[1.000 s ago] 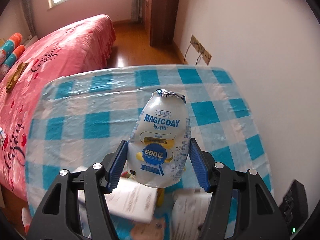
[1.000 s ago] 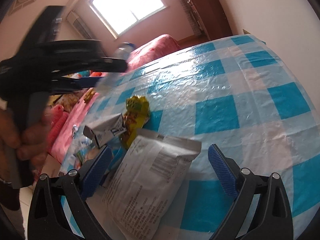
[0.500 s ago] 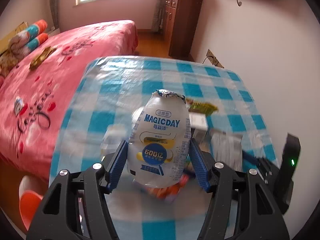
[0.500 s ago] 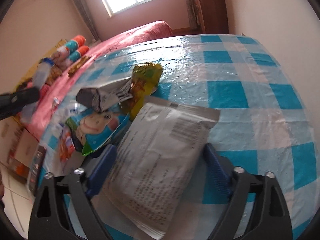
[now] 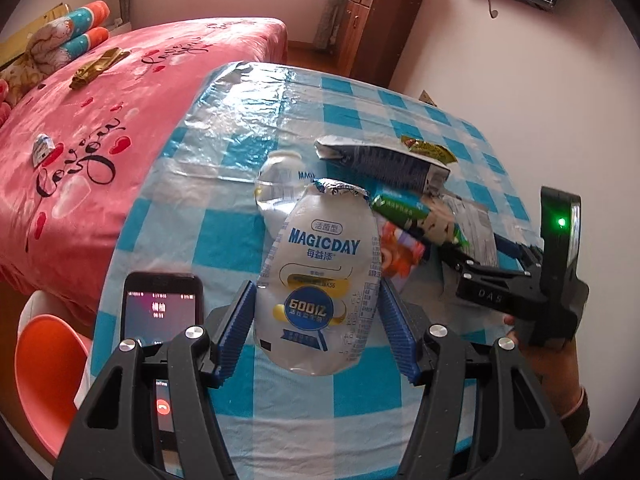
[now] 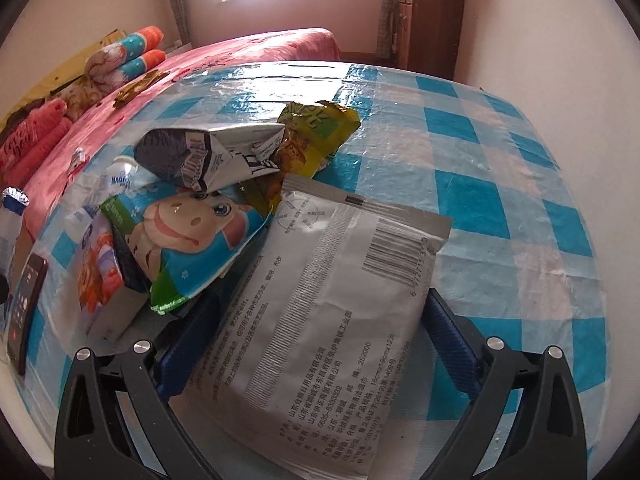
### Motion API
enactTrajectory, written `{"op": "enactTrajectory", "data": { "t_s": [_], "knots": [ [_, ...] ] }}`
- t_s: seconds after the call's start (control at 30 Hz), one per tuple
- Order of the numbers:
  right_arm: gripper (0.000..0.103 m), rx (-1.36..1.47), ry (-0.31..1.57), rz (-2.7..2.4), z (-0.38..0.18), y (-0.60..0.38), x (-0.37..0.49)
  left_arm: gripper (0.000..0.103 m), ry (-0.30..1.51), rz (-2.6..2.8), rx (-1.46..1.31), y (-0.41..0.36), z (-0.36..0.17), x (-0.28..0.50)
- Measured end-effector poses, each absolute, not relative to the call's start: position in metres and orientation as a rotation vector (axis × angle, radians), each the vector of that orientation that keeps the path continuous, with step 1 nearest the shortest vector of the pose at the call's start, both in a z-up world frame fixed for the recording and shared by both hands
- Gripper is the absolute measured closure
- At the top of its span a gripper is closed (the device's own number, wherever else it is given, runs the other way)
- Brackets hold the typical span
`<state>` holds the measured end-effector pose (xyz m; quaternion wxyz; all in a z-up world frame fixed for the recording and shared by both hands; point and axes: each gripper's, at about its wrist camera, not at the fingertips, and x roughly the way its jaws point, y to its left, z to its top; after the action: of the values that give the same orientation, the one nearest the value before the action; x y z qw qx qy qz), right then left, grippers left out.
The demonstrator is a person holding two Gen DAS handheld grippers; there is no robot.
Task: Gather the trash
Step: 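Grasp the grey wipes packet with the right tool while the left tool holds the bottle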
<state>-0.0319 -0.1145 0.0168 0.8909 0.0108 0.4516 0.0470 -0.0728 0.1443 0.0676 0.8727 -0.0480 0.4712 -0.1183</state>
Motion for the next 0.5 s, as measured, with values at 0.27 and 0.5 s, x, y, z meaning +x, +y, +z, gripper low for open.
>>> {"op": "enactTrajectory", "data": {
  "t_s": [0.27,0.5],
  "knots": [
    [0.018,0.016,0.922,0.103,0.019,-0.122,-0.048,0.040,0.992,-0.305,-0.105,0.148,0.057,-0.083],
    [0.021,0.041,0.916,0.103,0.021,-0.131,-0.063,0.040,0.992,-0.362,-0.120,0.150,0.052,-0.092]
  ]
}}
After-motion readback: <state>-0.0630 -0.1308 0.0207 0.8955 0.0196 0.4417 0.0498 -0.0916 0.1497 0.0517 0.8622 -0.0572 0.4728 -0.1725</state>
